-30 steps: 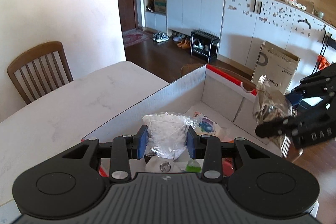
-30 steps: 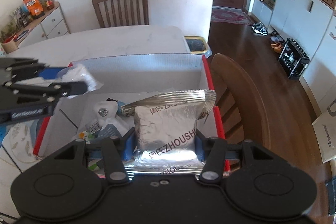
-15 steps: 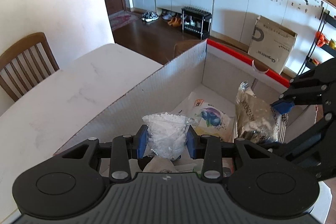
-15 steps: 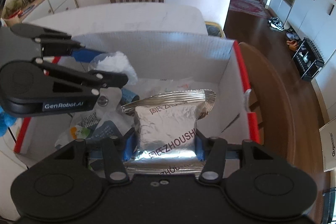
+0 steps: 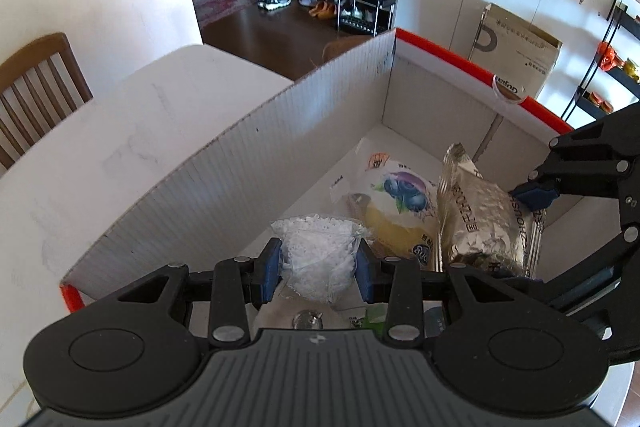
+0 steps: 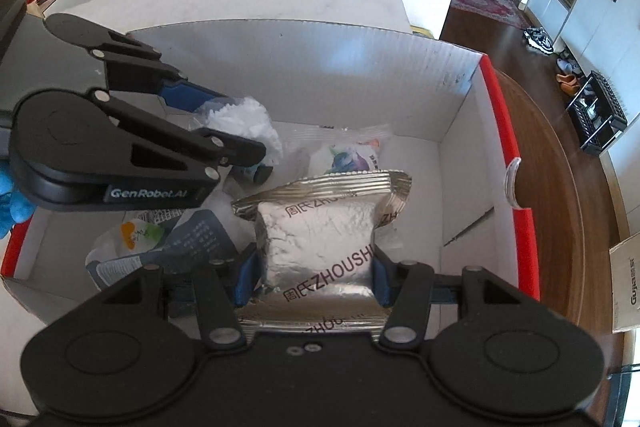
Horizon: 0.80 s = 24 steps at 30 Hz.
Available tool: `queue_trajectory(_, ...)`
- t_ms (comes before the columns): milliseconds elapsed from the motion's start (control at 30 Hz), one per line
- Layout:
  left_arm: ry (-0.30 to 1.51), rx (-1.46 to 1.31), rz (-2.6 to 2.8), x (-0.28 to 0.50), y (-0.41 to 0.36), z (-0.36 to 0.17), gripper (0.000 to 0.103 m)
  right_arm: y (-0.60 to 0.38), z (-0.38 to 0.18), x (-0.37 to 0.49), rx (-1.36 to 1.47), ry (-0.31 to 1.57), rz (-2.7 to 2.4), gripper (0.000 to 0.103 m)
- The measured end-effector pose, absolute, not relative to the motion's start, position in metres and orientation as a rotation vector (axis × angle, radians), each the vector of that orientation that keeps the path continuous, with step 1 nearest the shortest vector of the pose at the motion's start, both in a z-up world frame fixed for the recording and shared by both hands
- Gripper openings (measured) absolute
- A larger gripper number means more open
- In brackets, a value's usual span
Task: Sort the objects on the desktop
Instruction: 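Open the right tool releasing the foil packet while the left tool releases the mesh bag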
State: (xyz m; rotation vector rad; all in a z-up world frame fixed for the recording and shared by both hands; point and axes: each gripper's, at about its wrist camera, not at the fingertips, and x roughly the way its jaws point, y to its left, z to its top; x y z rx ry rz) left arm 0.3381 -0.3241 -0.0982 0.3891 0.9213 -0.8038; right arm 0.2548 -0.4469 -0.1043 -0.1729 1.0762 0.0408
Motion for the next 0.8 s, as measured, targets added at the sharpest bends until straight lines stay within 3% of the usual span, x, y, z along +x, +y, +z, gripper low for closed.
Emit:
queue_trajectory(267,0.958,0.402,-0.82,0.34,-0.325,-0.101,0.037,-0.445,-0.101,0.257,-0.173,1.079,0.049,0.061)
queue_trajectory(300,0.958,0.398,-0.819,0.34,-0.324,-0.1,0.038,-0.446,-0.1,0.258,-0.171,1.075,0.048,0.065)
queue_trajectory(600,0.945,0.346,-0.807,0.337,-0.308,-0.09,0.058,-0.444,-0.088,0.258,-0.171,1.054,0.057,0.07)
queue_trajectory(800,0.928,0.304,-0.801,0.332,-0.293,-0.08,0.06,-0.445,-0.076,0.25,-0.162,1.034,0.062,0.073)
